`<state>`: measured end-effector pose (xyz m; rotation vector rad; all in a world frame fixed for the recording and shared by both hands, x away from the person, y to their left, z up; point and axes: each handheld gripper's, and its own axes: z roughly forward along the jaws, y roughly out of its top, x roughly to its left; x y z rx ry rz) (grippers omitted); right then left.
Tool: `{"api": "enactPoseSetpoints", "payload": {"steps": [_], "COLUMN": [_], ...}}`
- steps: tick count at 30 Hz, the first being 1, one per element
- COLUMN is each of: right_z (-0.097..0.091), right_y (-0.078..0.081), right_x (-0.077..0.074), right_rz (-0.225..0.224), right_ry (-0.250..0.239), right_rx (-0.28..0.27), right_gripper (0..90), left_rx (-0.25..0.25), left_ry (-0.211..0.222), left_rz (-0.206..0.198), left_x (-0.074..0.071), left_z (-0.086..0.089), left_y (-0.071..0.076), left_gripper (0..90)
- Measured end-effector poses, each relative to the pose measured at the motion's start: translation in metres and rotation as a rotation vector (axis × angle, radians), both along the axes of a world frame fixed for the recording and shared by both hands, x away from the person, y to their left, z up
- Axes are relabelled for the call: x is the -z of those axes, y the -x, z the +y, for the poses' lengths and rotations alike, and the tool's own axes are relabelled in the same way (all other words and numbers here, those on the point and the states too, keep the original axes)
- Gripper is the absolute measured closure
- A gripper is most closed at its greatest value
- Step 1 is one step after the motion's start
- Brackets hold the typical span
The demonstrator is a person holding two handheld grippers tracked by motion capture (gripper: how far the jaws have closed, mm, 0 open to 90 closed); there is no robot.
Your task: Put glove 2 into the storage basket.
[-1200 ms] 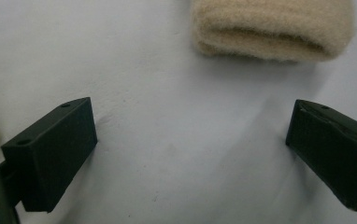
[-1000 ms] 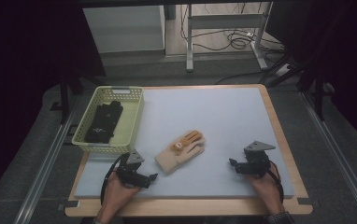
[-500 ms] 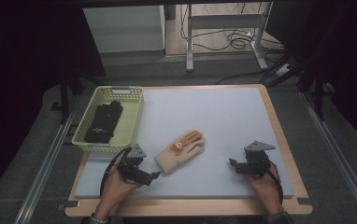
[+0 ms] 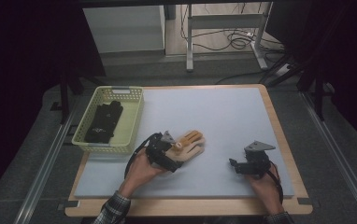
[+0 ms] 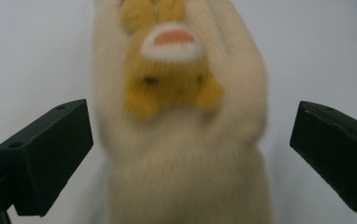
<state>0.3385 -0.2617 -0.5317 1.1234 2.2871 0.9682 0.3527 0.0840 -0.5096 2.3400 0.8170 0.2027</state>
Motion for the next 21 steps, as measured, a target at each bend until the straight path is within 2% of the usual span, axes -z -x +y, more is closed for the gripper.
{"api": "enactPoseSetpoints", "payload": {"steps": [5, 7, 9, 11, 16, 21], "right_z": [0.0, 0.0, 0.0, 0.0, 0.0, 0.0], "right_y": [0.0, 0.0, 0.0, 0.0, 0.0, 0.0], "right_x": [0.0, 0.0, 0.0, 0.0, 0.0, 0.0], "right_rz": [0.0, 0.0, 0.0, 0.0, 0.001, 0.0], "right_ry": [0.0, 0.0, 0.0, 0.0, 0.0, 0.001], "right_rx": [0.0, 0.0, 0.0, 0.0, 0.0, -0.001], "right_gripper": [20.7, 20.7, 20.7, 20.7, 20.7, 20.7], "left_rx": [0.006, 0.02, 0.016, 0.011, -0.001, -0.016], "left_ry": [-0.05, -0.085, -0.107, -0.105, -0.094, -0.107], "left_rz": [0.021, 0.037, 0.042, 0.038, 0.036, 0.049], "left_x": [0.01, 0.015, 0.019, 0.019, 0.013, 0.009], "left_z": [-0.017, -0.021, -0.024, -0.024, -0.022, -0.022], "left_y": [-0.016, -0.022, -0.024, -0.023, -0.018, -0.015], "left_gripper": [0.0, 0.0, 1.9, 4.0, 24.7, 45.9]}}
